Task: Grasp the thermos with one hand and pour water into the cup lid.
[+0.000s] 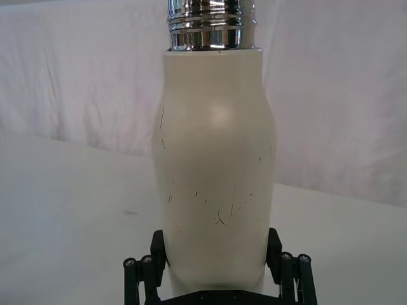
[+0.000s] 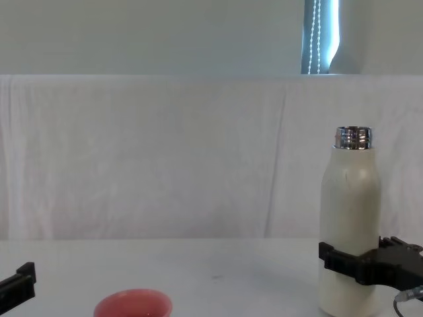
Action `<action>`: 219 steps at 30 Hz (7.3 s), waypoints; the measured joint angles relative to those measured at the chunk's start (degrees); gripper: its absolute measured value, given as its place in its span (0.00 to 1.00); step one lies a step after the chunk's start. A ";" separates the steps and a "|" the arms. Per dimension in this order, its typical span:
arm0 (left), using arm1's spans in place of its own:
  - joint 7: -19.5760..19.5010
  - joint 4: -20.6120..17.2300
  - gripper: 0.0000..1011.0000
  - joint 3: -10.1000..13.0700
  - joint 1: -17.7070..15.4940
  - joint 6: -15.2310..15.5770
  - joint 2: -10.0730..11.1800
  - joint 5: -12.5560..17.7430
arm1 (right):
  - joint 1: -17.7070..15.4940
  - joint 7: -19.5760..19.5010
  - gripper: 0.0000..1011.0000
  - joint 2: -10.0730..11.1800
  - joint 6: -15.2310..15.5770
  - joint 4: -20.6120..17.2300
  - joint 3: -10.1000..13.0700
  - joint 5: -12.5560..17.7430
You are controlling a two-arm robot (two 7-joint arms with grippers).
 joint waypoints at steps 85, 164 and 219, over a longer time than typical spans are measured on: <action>0.00 0.00 0.99 0.00 0.00 0.00 0.00 0.00 | -0.37 1.37 0.99 -0.75 -0.60 -0.08 0.90 0.46; 0.00 0.00 0.99 0.00 0.00 0.00 0.00 0.00 | -16.82 0.47 0.99 5.51 4.01 -23.11 4.02 7.97; 0.00 0.00 0.99 0.00 0.00 0.00 0.00 0.00 | -22.08 0.07 0.99 6.36 4.08 -27.67 1.39 8.97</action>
